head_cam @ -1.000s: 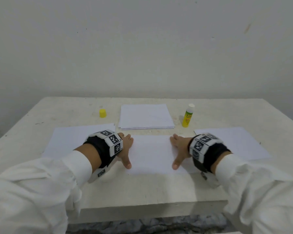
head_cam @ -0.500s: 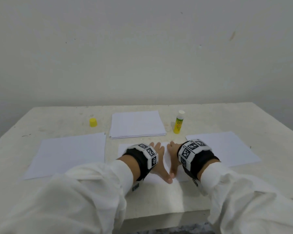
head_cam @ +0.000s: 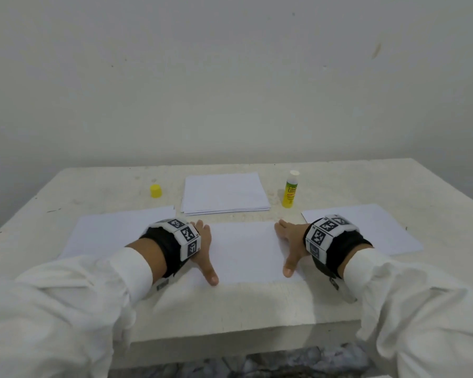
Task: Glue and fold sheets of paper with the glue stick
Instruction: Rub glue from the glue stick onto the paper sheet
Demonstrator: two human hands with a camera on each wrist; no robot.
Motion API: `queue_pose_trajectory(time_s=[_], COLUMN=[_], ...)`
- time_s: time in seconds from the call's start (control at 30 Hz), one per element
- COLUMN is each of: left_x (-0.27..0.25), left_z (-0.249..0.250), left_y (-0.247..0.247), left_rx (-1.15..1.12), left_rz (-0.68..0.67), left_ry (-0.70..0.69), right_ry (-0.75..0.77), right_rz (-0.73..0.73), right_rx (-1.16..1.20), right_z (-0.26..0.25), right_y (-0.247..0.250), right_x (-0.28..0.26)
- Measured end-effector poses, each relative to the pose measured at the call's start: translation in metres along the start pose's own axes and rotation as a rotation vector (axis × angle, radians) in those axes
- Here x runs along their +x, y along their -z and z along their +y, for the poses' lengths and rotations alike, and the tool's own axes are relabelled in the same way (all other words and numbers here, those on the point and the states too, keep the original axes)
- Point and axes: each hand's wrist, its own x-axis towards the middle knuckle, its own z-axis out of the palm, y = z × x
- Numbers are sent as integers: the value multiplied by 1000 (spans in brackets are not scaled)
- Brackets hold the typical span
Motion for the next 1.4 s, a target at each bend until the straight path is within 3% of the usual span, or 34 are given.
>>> queue_pose_trajectory(time_s=[0.27, 0.53, 0.63, 0.8, 0.97, 1.13, 1.27, 1.4], left_x=[-13, -28, -27, -12, 22, 68, 97, 105], left_z=[-14, -28, -43, -68, -85, -92, -90, -89], left_y=[2, -2, -4, 7, 32, 59, 64, 64], left_rx=[-176, -836, -1004, -1235, -1085, -794, -541, -331], left_rz=[73, 154, 247, 370, 385, 315, 218, 194], left_ry=[-67, -149, -151, -121, -60, -12, 19, 51], right_ry=[5, -19, -112, -114, -185, -256, -315, -348], right_rz=[-27, -9, 118, 231, 379, 322, 174, 167], right_rx=[11, 121, 388, 794, 693, 442, 257, 116], right_z=[-1, -5, -4, -12, -29, -40, -39, -38], right_y=[2, 2, 4, 21, 58, 92, 89, 85], right_x=[-6, -12, -8, 8, 44, 90, 132, 148])
